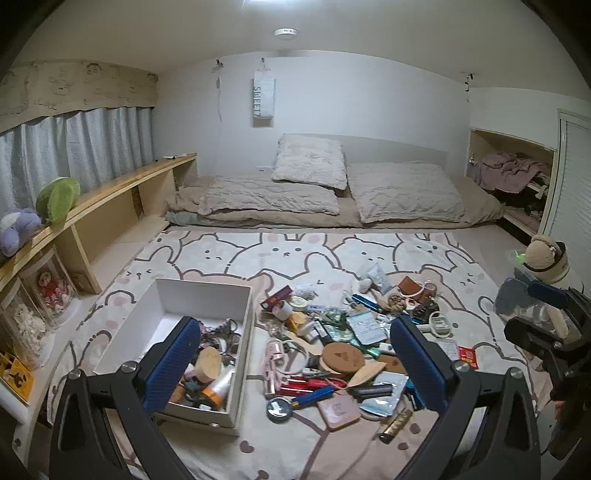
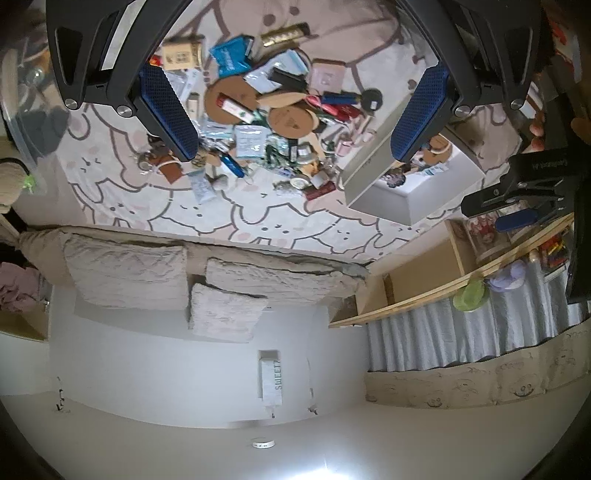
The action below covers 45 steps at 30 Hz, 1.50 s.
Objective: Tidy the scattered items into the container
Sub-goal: 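Withdraw both open grippers from the box back over the scattered items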
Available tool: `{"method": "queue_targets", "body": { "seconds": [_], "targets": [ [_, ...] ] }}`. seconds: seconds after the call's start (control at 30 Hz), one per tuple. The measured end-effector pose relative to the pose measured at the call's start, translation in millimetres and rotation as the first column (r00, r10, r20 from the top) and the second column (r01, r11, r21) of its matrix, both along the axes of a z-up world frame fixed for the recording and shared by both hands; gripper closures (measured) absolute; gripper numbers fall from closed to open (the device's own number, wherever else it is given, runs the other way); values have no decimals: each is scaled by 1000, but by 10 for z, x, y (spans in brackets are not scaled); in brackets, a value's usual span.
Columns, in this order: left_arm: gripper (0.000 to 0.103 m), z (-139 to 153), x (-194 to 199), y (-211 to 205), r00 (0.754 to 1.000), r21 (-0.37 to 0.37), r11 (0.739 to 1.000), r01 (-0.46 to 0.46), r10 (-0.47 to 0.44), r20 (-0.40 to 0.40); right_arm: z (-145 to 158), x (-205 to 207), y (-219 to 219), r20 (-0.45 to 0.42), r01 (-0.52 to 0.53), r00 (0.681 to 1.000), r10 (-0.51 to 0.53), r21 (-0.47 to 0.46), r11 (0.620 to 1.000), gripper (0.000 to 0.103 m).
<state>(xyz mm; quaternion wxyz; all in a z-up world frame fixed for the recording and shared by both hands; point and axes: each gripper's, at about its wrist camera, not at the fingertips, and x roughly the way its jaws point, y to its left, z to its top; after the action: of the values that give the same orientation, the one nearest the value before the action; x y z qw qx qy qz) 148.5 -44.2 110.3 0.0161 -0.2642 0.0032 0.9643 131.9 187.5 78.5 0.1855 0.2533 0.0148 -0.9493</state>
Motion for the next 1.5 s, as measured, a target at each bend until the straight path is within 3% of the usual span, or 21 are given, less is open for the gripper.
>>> {"method": "queue_targets", "body": {
  "seconds": [0.33,0.73,1.1,1.5],
  "targets": [
    [0,-264,-128,194,999,46,999,3,-5,51,-127,-59,265,29,54,998,-55,17,998,0],
    [0,-807,-346,249,985,12,1000,-22,19,172,-547,-157,613,120,131,983,-138,62,989,0],
    [0,-1356,-556,289,956,-14,1000,5,-1,294,-1017,-330,905,231,193,951,-206,77,978,0],
    [0,-1914,-867,318,905,31,998,60,-68,421,-1579,-561,1060,344,212,909,-234,102,972,0]
  ]
}}
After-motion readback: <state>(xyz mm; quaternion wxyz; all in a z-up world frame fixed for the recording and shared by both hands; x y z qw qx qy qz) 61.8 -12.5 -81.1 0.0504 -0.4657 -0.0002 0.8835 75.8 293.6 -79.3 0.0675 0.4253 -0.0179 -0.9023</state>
